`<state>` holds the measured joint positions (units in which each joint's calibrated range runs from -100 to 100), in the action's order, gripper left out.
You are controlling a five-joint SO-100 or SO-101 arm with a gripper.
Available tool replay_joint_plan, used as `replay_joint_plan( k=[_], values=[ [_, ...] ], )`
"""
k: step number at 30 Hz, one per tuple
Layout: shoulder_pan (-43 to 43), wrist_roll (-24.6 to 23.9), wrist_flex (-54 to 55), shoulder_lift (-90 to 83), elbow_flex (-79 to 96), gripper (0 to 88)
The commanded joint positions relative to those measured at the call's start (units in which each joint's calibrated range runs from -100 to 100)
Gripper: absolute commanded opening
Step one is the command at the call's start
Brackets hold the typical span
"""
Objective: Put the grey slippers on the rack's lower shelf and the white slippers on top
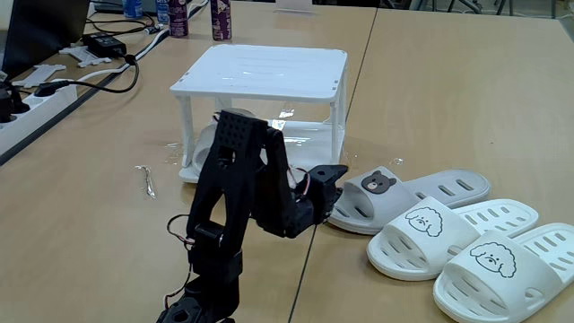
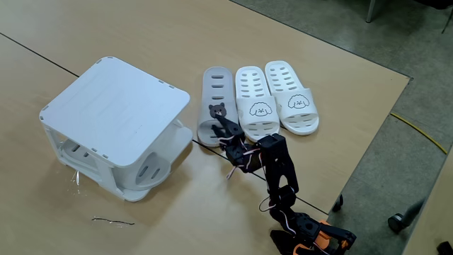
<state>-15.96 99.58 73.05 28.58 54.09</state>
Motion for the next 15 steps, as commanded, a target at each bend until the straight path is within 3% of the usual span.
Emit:
replay_joint_plan(
  k=[1, 15],
  values=[
    [-1.4, 0.4, 1.1, 3.4, -10.0, 23.4],
    [-2.7, 0.4, 0.3, 17.1, -30.1, 26.7]
  ],
)
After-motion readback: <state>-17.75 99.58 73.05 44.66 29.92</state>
